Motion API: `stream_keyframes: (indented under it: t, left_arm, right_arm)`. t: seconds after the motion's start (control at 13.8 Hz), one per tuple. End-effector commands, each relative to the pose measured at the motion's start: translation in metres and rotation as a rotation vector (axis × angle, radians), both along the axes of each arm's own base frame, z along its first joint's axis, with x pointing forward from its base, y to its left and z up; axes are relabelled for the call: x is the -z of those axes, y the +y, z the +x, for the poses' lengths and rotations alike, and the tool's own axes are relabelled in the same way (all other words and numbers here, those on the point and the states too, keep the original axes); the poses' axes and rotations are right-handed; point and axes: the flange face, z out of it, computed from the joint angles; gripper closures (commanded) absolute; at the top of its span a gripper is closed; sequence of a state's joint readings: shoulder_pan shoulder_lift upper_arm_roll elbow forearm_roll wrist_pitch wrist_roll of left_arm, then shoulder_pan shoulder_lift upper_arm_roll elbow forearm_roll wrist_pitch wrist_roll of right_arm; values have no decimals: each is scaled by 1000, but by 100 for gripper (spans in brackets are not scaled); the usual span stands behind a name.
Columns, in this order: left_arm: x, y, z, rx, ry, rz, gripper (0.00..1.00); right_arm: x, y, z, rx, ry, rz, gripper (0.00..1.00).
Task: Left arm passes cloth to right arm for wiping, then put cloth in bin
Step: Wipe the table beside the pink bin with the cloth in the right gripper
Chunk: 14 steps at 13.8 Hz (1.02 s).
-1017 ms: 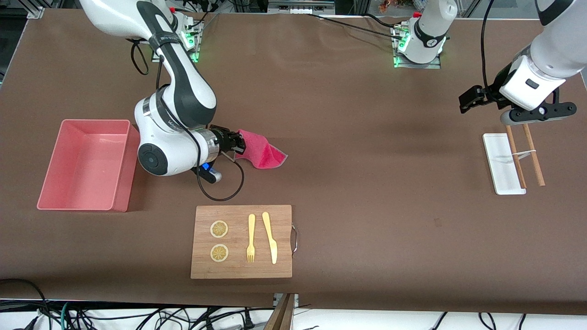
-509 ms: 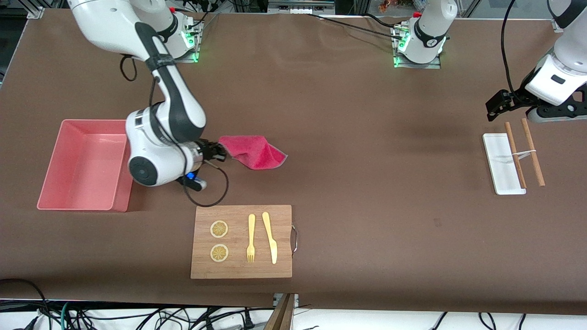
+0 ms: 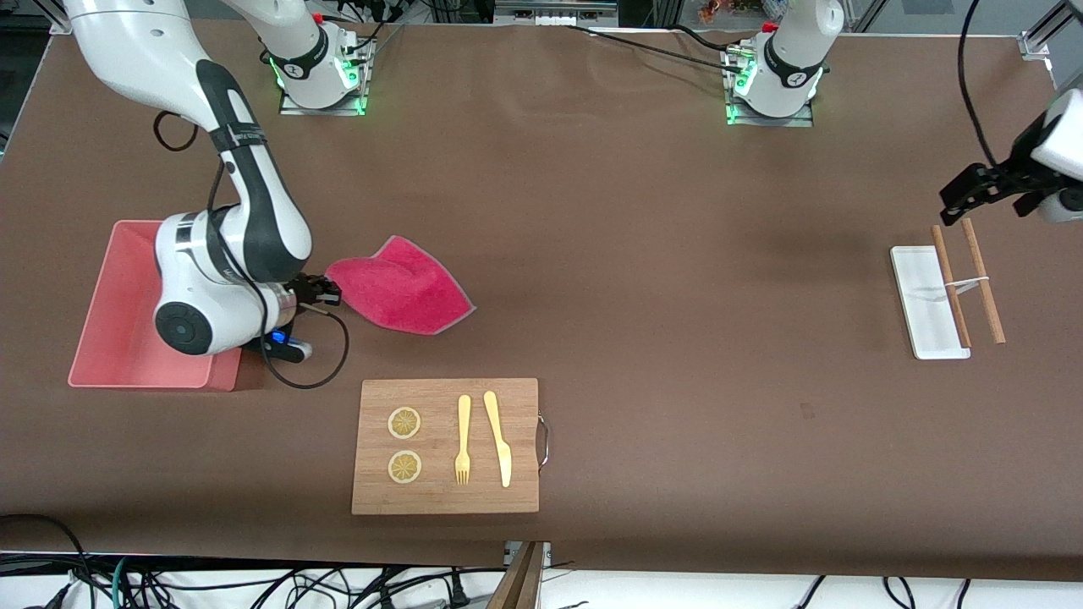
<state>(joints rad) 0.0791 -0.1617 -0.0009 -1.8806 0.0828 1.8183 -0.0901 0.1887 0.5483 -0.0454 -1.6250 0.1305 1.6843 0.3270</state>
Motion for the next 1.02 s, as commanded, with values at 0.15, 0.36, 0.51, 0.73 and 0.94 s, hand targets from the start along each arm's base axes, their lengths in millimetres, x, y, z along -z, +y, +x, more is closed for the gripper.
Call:
stream_keyframes:
  t: [0.15,0.36,0.51,0.73,0.94]
  left_arm:
    - [-8,3,8,47,8,-11,0]
    - [-9,9,7,68,8,-9,0]
    - [-12,12,8,62,1,-8,0]
    - [-10,12,17,61,1,-9,0]
    - [-9,9,21,58,-1,-29,0]
  right_arm:
    - [-19,-72,0,-171,-49,-24,100]
    - [-21,-83,7,-251,-89,-76,100]
    - [-19,-67,9,-215,-107,-84,100]
    - [-15,-9,6,-100,-134,-82,100]
    - [-9,57,-1,34,-169,-90,100]
